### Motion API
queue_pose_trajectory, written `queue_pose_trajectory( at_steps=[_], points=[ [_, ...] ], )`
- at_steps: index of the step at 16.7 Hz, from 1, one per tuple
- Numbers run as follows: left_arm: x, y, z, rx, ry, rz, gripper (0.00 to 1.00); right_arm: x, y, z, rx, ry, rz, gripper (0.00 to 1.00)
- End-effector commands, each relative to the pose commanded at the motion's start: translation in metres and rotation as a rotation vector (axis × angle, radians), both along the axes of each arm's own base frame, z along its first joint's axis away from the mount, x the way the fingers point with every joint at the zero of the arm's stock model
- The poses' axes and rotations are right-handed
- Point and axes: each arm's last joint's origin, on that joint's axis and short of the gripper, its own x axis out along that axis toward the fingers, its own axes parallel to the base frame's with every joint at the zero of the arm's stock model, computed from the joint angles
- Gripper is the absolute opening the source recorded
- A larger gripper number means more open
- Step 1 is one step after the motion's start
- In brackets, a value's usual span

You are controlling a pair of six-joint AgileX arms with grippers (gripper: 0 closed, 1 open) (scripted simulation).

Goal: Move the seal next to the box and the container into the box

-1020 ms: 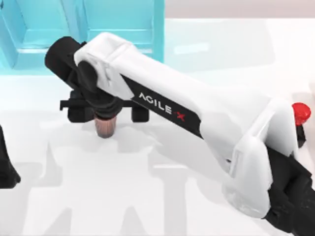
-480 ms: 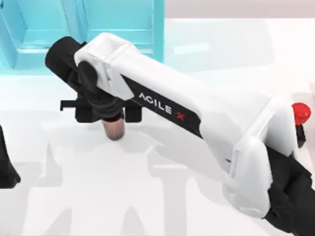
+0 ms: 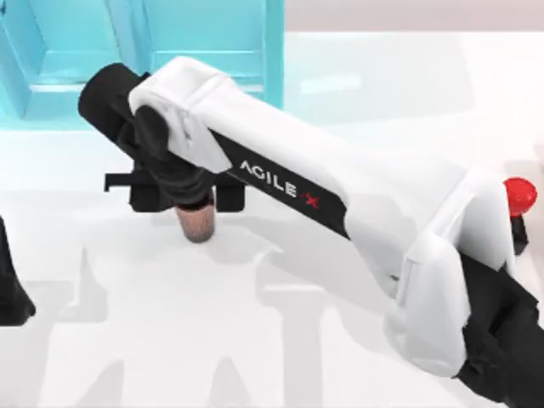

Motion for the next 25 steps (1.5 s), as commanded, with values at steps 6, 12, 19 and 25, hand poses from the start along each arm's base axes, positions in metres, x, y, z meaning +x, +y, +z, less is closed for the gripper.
queue_pose_trajectory(
  at_steps=[6, 12, 19, 25],
  points=[
    [0.000, 0.000, 0.000, 0.000, 0.000, 0.000, 1.00, 0.007, -0.026, 0.035, 0.002, -0.003, 0.016, 0.00],
    [0.000, 0.000, 0.000, 0.000, 0.000, 0.000, 1.00, 0.000, -0.087, 0.091, 0.000, 0.003, -0.014, 0.00],
    [0.000, 0.000, 0.000, 0.000, 0.000, 0.000, 1.00, -0.002, -0.098, 0.099, -0.001, 0.000, 0.002, 0.00],
    [0.000, 0.000, 0.000, 0.000, 0.000, 0.000, 1.00, 0.026, -0.161, 0.107, -0.018, 0.039, 0.000, 0.00]
  ],
)
